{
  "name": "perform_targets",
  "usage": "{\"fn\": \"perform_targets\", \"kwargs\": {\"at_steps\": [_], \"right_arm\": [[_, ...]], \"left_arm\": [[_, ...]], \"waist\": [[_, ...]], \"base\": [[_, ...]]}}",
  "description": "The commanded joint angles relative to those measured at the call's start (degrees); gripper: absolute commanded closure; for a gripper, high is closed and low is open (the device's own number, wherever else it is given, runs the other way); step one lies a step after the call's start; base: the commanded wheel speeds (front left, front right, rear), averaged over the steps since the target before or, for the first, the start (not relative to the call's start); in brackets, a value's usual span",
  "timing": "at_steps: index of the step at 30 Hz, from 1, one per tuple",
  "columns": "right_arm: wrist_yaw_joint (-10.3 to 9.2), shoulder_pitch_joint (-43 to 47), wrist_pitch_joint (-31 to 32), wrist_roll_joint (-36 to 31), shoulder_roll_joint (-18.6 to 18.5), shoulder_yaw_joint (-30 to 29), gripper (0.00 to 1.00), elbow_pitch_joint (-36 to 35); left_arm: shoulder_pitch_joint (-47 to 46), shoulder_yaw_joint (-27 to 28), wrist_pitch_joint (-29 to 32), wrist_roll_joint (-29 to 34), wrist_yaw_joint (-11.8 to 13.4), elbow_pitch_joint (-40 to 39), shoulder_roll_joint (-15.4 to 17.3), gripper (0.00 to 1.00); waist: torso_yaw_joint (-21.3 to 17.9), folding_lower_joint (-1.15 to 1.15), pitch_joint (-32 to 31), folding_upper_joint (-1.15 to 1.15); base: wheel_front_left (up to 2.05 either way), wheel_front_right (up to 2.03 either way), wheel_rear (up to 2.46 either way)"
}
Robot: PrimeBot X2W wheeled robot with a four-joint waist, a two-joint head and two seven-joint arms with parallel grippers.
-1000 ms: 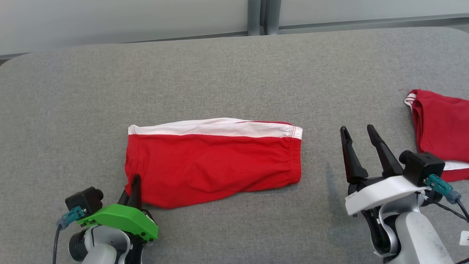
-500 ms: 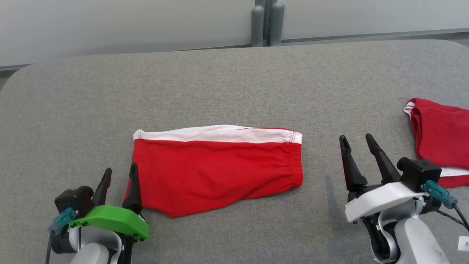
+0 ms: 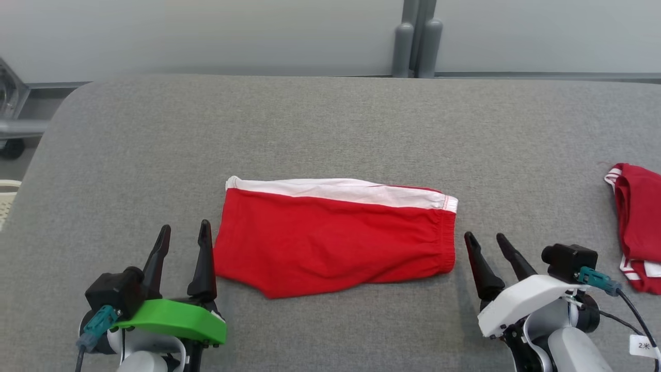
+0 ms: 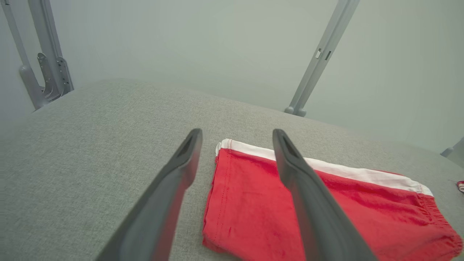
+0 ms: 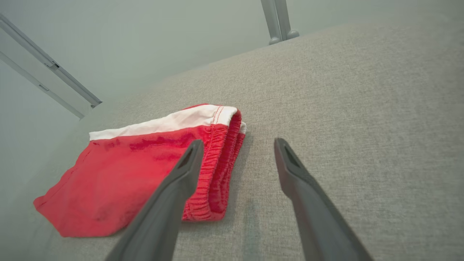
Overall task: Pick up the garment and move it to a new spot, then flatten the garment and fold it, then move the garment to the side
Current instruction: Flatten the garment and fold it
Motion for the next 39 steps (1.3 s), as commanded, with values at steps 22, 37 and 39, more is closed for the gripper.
{"fn": "perform_targets", "kwargs": {"at_steps": [22,37,39], "right_arm": [[0.00,-9.4,8.3,10.3,-0.2,0.4,0.00,20.7],[0.00,-14.8,10.6,8.3,-0.2,0.2,1.00,21.3],[0.00,-14.8,11.7,7.8,-0.2,-0.4,1.00,19.8]], "left_arm": [[2.6,-0.3,-0.9,-0.7,1.2,-2.6,-0.8,0.00],[2.0,-0.1,-1.3,-0.5,1.5,-2.4,-0.7,0.00],[2.0,-0.2,-1.3,-0.6,1.5,-2.5,-0.7,0.00]], "waist": [[7.9,0.00,0.3,0.34],[5.1,0.00,0.7,0.34],[4.3,0.00,0.7,0.34]], "base": [[0.00,0.00,0.00],[0.00,0.00,0.00],[0.00,0.00,0.00]]}}
